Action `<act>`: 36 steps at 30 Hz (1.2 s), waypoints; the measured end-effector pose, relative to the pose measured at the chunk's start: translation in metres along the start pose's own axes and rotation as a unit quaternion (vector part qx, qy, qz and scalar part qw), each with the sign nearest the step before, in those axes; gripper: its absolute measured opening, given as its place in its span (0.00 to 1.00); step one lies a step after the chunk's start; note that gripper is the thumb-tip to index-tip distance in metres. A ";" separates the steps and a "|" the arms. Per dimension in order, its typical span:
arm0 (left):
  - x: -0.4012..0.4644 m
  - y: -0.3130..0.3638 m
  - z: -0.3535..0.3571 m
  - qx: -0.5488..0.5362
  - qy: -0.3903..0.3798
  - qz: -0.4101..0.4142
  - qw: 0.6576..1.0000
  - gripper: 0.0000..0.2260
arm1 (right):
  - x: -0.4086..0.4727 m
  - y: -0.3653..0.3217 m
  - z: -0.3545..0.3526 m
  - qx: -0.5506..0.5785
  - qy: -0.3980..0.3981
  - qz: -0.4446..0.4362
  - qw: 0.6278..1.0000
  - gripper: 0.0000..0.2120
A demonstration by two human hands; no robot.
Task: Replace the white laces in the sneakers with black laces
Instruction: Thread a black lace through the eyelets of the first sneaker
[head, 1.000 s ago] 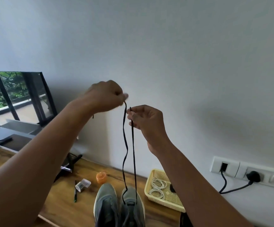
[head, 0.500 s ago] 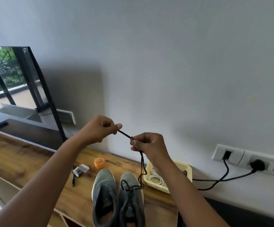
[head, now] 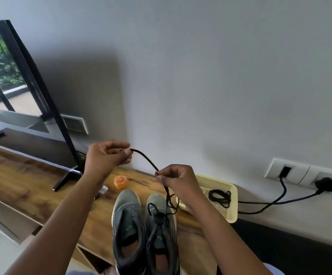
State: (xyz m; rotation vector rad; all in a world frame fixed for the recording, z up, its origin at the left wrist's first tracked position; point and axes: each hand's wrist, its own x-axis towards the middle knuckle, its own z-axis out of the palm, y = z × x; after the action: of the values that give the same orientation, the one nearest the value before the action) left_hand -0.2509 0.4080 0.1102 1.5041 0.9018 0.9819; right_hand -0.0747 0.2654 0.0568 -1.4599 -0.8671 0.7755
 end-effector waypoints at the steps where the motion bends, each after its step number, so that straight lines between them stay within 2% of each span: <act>1: -0.003 -0.003 0.004 0.049 -0.018 0.025 0.998 0.08 | 0.002 0.002 0.001 -0.016 0.006 -0.007 1.000 0.05; 3: -0.009 -0.009 0.014 0.160 -0.061 0.072 0.983 0.09 | 0.004 0.005 0.002 -0.048 0.022 -0.026 0.998 0.05; 6: -0.019 -0.014 0.025 0.313 -0.116 0.136 0.933 0.12 | 0.006 0.008 0.005 -0.071 0.038 -0.055 0.995 0.05; 8: -0.024 -0.018 0.031 0.357 -0.157 0.149 0.909 0.14 | 0.005 0.011 0.009 -0.077 0.036 -0.067 0.994 0.05; 10: -0.028 -0.022 0.035 0.364 -0.182 0.141 0.903 0.13 | 0.004 0.015 0.012 -0.080 0.031 -0.078 0.993 0.05; 16: -0.038 -0.034 0.042 0.340 -0.204 0.117 0.910 0.20 | 0.004 0.024 0.015 -0.140 0.034 -0.091 0.985 0.06; 22: -0.041 -0.045 0.038 0.297 -0.172 0.091 0.935 0.15 | 0.003 0.028 0.017 -0.194 0.016 -0.099 0.976 0.08; 28: -0.047 -0.050 0.043 0.231 -0.151 0.092 0.957 0.13 | 0.002 0.029 0.022 -0.275 0.049 -0.143 0.949 0.03; 30: -0.048 -0.050 0.046 0.239 -0.131 0.090 0.958 0.09 | 0.002 0.028 0.022 -0.275 0.063 -0.148 0.948 0.02; 32: -0.047 -0.050 0.044 0.323 -0.127 0.086 0.934 0.02 | 0.003 0.023 0.022 -0.258 0.089 -0.141 0.952 0.02; 34: -0.048 -0.052 0.042 0.440 -0.181 0.059 0.878 0.13 | 0.006 0.014 0.019 -0.228 0.116 -0.126 0.958 0.02; 36: -0.056 -0.058 0.043 0.528 -0.237 0.020 0.816 0.18 | 0.009 0.001 0.015 -0.179 0.136 -0.118 0.967 0.02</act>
State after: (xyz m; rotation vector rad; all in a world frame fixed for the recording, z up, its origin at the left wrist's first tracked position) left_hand -0.2337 0.3486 0.0425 2.5456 1.0891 -0.0064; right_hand -0.0835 0.2806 0.0551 -1.6933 -0.9783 0.2376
